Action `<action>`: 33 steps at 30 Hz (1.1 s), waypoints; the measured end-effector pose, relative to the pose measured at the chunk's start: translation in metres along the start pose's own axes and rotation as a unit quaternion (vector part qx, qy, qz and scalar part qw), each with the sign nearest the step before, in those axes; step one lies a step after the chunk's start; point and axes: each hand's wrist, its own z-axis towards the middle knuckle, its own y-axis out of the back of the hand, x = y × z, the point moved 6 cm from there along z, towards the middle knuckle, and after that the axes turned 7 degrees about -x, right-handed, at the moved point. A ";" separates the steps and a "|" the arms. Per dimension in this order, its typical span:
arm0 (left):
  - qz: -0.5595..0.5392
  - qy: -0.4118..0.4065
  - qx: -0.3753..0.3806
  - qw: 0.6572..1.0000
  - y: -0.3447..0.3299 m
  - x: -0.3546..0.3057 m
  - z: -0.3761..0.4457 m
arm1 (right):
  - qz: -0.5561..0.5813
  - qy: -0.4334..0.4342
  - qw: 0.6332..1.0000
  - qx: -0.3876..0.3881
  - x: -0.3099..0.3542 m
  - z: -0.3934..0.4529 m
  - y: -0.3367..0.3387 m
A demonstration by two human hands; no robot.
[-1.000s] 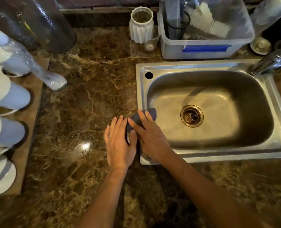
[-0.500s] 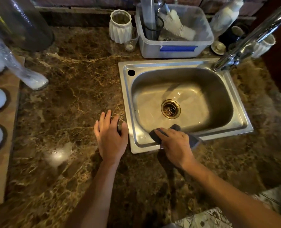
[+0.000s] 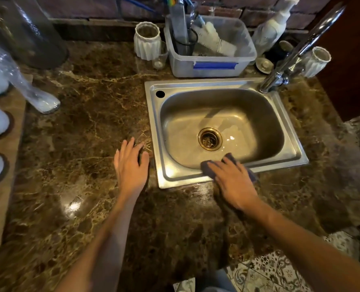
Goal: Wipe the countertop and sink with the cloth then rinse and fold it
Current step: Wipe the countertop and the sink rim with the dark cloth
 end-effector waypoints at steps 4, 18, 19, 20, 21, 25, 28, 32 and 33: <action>-0.108 0.075 -0.004 0.991 0.004 -0.004 0.002 | 0.052 -0.059 0.997 -0.015 0.021 0.002 -0.004; 0.066 0.058 -0.079 0.993 -0.093 -0.110 -0.083 | 0.076 0.091 0.991 -0.066 -0.054 -0.002 -0.004; 0.098 0.045 -0.046 0.993 -0.109 -0.122 -0.092 | 0.075 0.069 0.993 -0.055 -0.089 -0.006 -0.003; 0.128 0.027 -0.017 0.991 -0.124 -0.135 -0.099 | 0.076 0.047 0.995 -0.053 -0.121 -0.011 -0.002; 0.153 0.010 0.005 0.988 -0.138 -0.147 -0.106 | 0.075 0.031 0.995 -0.052 -0.148 -0.014 -0.001; 0.228 0.009 0.046 0.972 -0.167 -0.166 -0.114 | 0.079 -0.020 0.994 -0.077 -0.190 -0.012 -0.008; 0.233 0.013 0.054 0.971 -0.169 -0.163 -0.113 | 0.091 -0.026 0.991 -0.096 -0.158 -0.006 -0.004; 0.166 0.030 0.024 0.985 -0.162 -0.157 -0.110 | 0.149 0.049 0.985 -0.077 -0.063 0.010 -0.002; 0.151 0.032 0.020 0.988 -0.161 -0.155 -0.109 | 0.176 0.062 0.980 -0.070 -0.051 0.013 -0.004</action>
